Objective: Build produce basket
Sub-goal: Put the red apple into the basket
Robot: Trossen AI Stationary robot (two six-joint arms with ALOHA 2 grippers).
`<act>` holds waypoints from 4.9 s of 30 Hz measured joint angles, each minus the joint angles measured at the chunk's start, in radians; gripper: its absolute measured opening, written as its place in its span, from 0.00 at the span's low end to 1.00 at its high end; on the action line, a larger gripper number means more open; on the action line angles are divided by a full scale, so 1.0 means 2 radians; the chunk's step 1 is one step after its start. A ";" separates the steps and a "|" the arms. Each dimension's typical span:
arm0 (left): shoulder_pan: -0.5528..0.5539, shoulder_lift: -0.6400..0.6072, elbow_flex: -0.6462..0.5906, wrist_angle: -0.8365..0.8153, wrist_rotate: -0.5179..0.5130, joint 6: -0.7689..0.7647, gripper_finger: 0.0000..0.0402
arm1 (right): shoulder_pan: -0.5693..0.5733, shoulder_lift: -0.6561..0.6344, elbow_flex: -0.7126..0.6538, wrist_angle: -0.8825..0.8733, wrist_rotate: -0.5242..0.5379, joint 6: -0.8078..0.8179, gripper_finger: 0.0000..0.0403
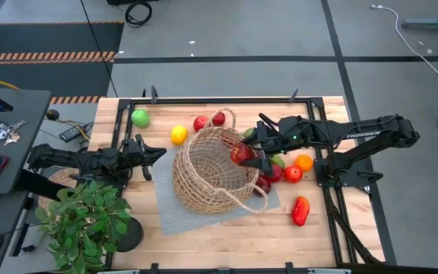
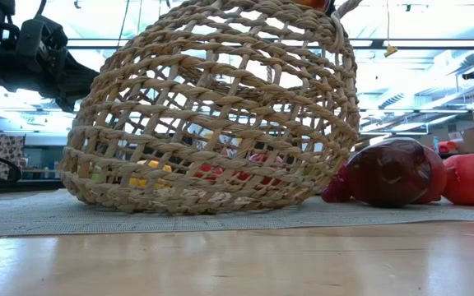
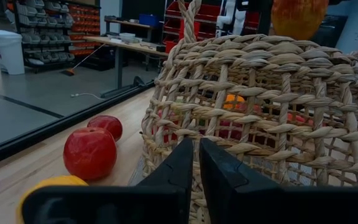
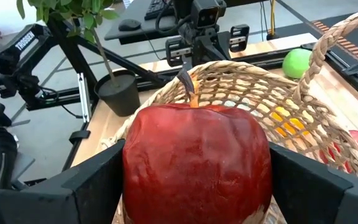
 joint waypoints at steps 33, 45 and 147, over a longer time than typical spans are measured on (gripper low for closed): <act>0.000 0.000 0.000 0.000 0.000 0.000 0.08 | -0.024 0.008 0.057 -0.100 0.007 0.040 0.88; 0.000 0.000 0.000 0.000 0.000 0.000 0.09 | -0.023 0.082 0.150 -0.205 0.047 -0.011 0.88; 0.000 0.000 0.000 0.000 0.000 0.000 0.09 | -0.023 0.243 0.278 -0.258 -0.026 -0.088 0.88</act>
